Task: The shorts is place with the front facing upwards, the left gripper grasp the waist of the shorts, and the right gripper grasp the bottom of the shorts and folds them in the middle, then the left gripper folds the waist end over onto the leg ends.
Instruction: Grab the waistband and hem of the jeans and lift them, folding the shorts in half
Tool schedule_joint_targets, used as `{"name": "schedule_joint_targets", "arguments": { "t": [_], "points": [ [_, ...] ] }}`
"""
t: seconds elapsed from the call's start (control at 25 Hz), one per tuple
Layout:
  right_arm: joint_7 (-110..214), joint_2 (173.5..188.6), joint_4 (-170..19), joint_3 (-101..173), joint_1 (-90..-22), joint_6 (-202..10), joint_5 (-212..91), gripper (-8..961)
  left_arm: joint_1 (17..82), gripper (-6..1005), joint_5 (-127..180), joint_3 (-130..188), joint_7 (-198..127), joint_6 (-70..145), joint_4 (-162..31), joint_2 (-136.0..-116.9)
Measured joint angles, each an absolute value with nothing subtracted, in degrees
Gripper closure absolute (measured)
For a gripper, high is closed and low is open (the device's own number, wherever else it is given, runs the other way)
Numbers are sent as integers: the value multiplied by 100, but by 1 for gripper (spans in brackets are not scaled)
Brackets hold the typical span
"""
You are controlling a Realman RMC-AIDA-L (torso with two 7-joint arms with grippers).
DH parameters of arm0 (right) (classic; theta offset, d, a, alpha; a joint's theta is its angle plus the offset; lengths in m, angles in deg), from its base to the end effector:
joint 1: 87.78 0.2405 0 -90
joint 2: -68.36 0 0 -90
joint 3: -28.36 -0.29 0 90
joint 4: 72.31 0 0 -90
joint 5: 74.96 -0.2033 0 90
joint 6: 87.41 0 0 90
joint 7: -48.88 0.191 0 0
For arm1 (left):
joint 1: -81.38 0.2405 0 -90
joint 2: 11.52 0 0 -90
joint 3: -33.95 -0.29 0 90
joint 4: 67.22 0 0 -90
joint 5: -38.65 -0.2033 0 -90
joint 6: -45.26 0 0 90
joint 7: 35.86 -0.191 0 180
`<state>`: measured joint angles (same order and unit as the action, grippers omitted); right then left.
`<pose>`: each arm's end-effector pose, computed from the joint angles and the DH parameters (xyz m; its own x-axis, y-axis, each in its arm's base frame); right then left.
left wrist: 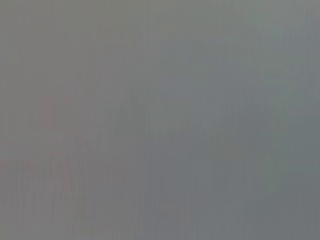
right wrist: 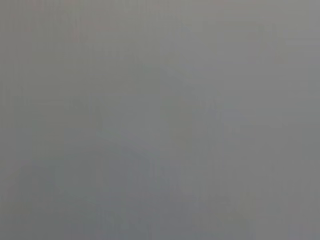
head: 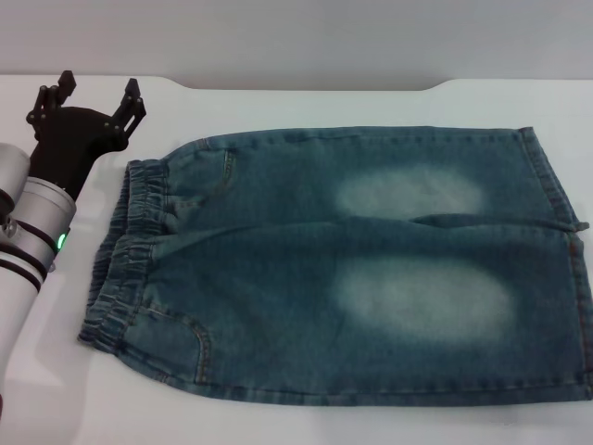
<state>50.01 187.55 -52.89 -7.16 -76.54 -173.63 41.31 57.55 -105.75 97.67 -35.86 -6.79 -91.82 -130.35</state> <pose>0.3430 0.2996 -0.0074 0.6396 0.2609 -0.7231 -0.7459 -0.0172 -0.6659 -0.3077 0.4184 -0.0415 0.7343 -0.0272 0.6783 0.6654 -0.1687 -0.7271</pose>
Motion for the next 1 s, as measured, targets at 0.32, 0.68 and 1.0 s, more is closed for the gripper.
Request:
{"name": "schedule_joint_targets", "arguments": {
  "t": [0.32,0.68,1.0],
  "points": [
    [5004,18760,-5282,-711,-7648,-17363,4131,186,5731,158,-10575,9764,-3586,-638,-9181,-13034],
    [5004,18553,-4838,-759,-7617,-17085,4161,184,5608,164,-10620,9772,-3577,-24,-9436,-12972],
    [4288,17187,-1924,-1663,-7839,-14294,4178,185,5788,176,-11011,10365,-4186,1505,-11114,-12862]
  ]
}}
